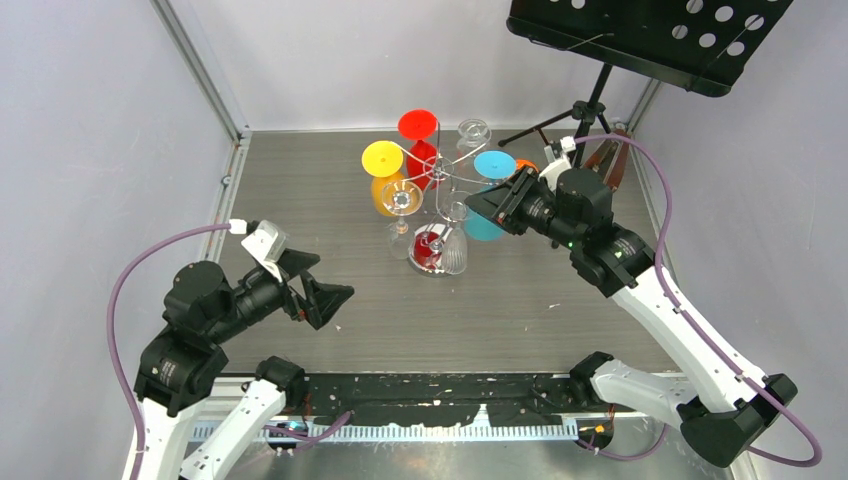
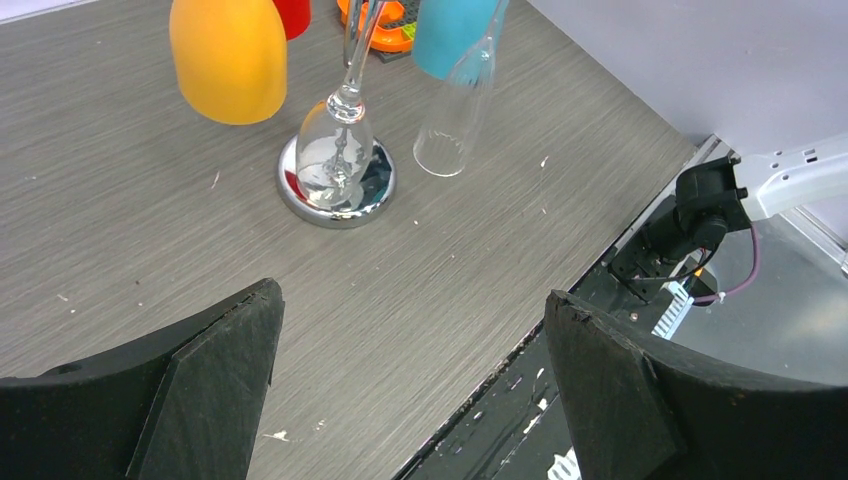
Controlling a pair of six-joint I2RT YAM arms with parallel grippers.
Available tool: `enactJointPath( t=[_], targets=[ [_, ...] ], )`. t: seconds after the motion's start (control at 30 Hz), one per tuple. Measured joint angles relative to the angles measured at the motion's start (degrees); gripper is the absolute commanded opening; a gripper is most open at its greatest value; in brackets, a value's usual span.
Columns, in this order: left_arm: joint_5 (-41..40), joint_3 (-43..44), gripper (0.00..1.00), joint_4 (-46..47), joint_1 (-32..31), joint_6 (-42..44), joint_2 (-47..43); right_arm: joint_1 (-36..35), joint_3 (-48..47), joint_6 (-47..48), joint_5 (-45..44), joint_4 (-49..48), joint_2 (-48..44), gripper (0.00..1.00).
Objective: Take the wine glass off the wine glass rack
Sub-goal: Pick up the wine glass from the wine rack.
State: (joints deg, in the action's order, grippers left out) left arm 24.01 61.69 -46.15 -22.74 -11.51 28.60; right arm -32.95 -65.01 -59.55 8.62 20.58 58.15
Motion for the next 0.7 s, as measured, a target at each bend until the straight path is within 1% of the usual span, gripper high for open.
enactJointPath(
  t=[0.1, 0.27, 0.7],
  targets=[
    [0.0, 0.0, 0.99, 0.0, 0.0, 0.0, -0.2, -0.1, 0.0, -0.2, 0.0, 0.0, 0.0, 0.15],
    [0.0, 0.0, 0.99, 0.0, 0.0, 0.0, -0.3, -0.3, 0.3, -0.7, 0.0, -0.7, 0.0, 0.06],
    [-0.4, 0.0, 1.00, -0.2, 0.0, 0.1, -0.3, -0.5, 1.1, -1.8, -0.6, -1.7, -1.8, 0.06]
  ],
)
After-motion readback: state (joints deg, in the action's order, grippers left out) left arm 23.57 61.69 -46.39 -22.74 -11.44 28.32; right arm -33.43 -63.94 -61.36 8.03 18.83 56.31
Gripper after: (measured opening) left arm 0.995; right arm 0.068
